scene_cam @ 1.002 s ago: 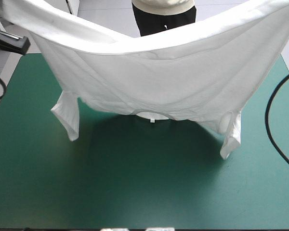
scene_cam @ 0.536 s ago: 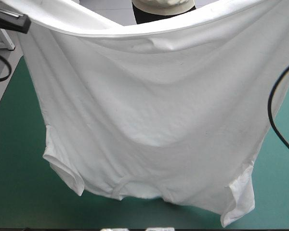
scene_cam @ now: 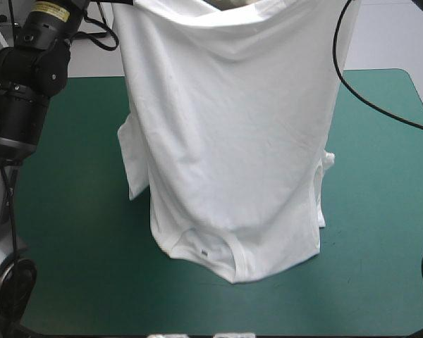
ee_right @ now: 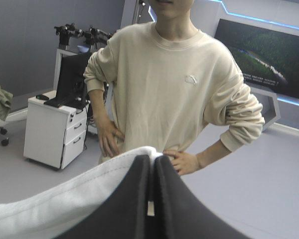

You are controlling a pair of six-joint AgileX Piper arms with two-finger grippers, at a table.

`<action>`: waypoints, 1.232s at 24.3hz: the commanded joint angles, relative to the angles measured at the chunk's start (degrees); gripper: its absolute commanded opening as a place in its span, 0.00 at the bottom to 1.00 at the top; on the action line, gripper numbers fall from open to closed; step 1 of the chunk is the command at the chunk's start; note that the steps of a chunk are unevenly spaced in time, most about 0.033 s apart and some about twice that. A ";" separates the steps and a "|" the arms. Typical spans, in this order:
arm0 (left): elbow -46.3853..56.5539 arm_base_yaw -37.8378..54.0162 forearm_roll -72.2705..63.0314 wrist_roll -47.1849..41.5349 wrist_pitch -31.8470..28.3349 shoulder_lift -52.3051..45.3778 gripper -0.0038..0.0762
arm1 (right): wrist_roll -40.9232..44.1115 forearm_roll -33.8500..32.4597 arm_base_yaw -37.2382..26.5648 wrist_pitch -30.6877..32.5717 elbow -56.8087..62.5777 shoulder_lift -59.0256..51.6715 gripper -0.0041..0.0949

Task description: Fold the cloth

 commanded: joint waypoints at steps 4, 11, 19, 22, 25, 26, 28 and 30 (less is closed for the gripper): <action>-24.23 4.24 -0.49 -0.73 1.10 5.44 0.04 | -4.90 4.54 0.06 -9.50 -7.23 -2.15 0.02; -26.29 4.24 -0.61 -4.93 27.43 8.83 0.04 | -3.78 4.30 0.06 3.98 -6.98 0.60 0.02; -18.28 4.24 -2.80 -5.75 57.60 13.28 0.04 | 2.79 4.88 0.06 19.25 7.55 3.15 0.03; -10.05 4.24 -3.38 -4.72 61.72 13.28 0.04 | 3.32 4.60 0.06 22.47 15.73 1.23 0.03; -0.94 4.13 -6.99 -3.06 61.70 11.69 0.04 | 3.67 2.78 0.06 23.55 25.07 -1.56 0.03; 1.83 4.13 -8.10 -2.70 60.66 10.95 0.04 | 3.67 2.21 0.06 23.55 27.84 -2.44 0.03; 8.51 4.13 -10.31 -1.66 57.84 8.88 0.04 | 3.88 0.45 0.06 22.40 34.55 -4.49 0.03; 13.93 4.13 -11.02 -0.56 57.38 6.66 0.04 | 4.38 -1.13 0.06 21.77 40.11 -6.30 0.03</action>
